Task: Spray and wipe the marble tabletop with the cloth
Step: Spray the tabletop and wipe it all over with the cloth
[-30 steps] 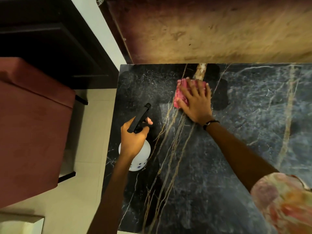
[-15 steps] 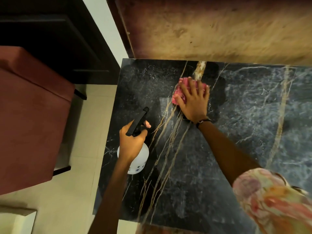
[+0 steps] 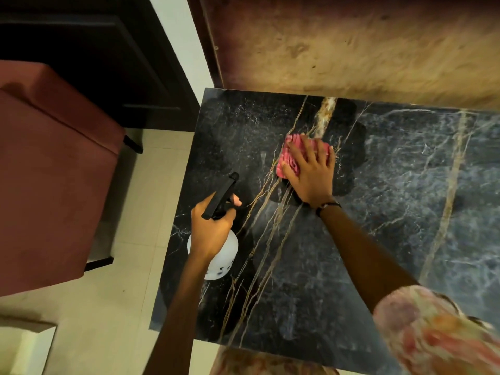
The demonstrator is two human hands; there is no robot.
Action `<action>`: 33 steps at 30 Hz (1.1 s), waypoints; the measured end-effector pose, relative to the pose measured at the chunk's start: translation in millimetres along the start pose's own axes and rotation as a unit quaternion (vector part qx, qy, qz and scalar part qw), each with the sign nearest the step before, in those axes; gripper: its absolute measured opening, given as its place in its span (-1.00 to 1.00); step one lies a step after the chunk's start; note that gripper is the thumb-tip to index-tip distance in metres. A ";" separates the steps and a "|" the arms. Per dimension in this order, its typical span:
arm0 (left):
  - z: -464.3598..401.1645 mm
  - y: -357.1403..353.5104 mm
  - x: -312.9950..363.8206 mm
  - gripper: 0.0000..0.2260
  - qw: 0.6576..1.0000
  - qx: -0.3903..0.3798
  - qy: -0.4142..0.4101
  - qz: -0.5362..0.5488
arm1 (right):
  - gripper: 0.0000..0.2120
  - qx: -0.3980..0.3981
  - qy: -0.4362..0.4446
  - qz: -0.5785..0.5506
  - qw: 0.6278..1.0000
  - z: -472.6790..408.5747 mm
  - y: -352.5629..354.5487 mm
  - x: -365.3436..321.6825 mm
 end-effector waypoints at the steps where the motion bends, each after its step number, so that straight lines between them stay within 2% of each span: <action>1: 2.0 1.6 -3.3 -0.83 1.000 0.000 0.002 -0.001 | -0.40 -0.004 -0.017 0.005 1.000 -9.6 -5.3 -11.3; 3: 4.9 4.3 -9.6 -0.82 1.000 0.000 0.004 -0.009 | -0.38 -0.026 -0.007 0.013 1.000 -20.2 -18.8 -37.8; 7: 10.4 7.0 -18.8 -0.80 0.999 0.003 0.031 -0.011 | -0.40 -0.082 0.119 0.007 0.989 10.5 -44.4 -86.4; 11: 19.5 7.6 -18.4 -0.79 0.999 0.003 0.041 -0.012 | -0.39 -0.113 0.205 -0.003 0.972 72.6 -37.4 -66.9; 13: 24.7 7.1 -18.4 -0.78 0.999 0.009 0.044 -0.009 | -0.38 -0.102 0.198 -0.007 0.975 83.5 -21.7 -33.6; 16: 32.7 5.9 -19.6 -0.72 0.999 0.005 0.046 0.003 | -0.38 -0.068 0.104 -0.011 0.992 73.1 -2.5 -3.3; 19: 42.6 7.5 -22.9 -0.76 0.999 0.003 0.042 0.018 | -0.38 -0.031 -0.003 -0.002 1.000 50.4 -6.9 -24.4; 21: 51.5 7.8 -27.0 -0.81 0.999 0.002 0.039 0.022 | -0.38 -0.035 -0.028 -0.003 0.999 44.2 -20.8 -49.4; 23: 59.7 8.5 -31.4 -0.79 0.999 0.003 0.033 0.018 | -0.38 -0.057 0.013 0.007 0.998 51.6 -37.7 -76.6; 26: 72.8 12.4 -37.8 -0.71 0.999 0.005 0.041 0.003 | -0.41 -0.103 0.138 -0.004 0.985 98.8 -56.8 -116.4; 28: 81.7 15.3 -44.7 -0.70 0.998 0.010 0.057 0.007 | -0.42 -0.137 0.210 -0.018 0.968 137.8 -58.7 -119.9; 31: 95.6 20.4 -49.4 -0.74 0.998 0.009 0.062 0.004 | -0.37 -0.139 0.228 0.001 0.964 164.3 -43.0 -77.8; 33: 103.2 22.5 -50.0 -0.76 0.998 0.005 0.064 0.005 | -0.35 -0.118 0.185 0.007 0.976 158.6 -23.3 -42.4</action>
Point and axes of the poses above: each hand's wrist, its own z-axis away from the middle knuckle, its own y-axis out of the back of the hand, x = y × z, the point moved 4 cm from there along -z, towards the middle knuckle, and after that the axes turned 14 degrees about -z, right-handed, at the moved point
